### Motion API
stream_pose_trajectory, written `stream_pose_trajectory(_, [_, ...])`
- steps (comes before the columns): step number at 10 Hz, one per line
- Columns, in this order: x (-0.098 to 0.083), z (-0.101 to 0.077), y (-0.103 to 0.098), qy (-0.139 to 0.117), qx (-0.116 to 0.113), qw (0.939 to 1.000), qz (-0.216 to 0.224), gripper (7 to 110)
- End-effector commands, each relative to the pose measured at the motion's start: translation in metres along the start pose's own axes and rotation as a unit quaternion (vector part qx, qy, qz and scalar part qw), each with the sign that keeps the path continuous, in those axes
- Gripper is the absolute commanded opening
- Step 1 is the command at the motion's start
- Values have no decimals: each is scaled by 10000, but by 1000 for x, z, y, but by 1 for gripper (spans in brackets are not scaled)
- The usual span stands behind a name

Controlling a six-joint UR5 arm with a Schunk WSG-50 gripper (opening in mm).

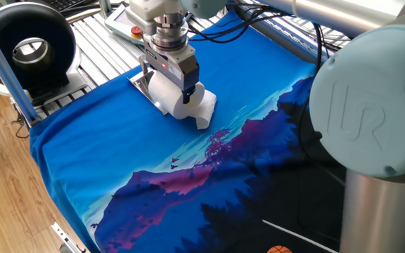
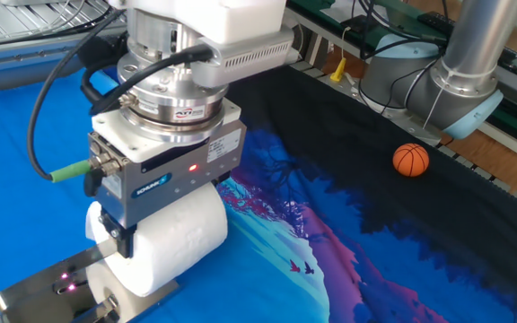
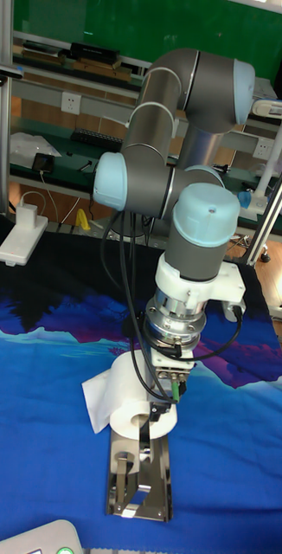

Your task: Put the toilet paper on its holder

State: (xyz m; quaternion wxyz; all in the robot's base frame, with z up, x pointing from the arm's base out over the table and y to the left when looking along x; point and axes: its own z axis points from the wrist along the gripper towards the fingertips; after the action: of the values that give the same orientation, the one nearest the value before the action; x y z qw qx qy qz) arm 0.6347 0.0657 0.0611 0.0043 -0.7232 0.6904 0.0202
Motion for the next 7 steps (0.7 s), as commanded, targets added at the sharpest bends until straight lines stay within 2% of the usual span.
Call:
stream_pose_trajectory(1, [-4,-1,6,-39,-155,9999,40,7])
stream_pose_trajectory(7, [1,1,6,48,-243,9997,-32,7])
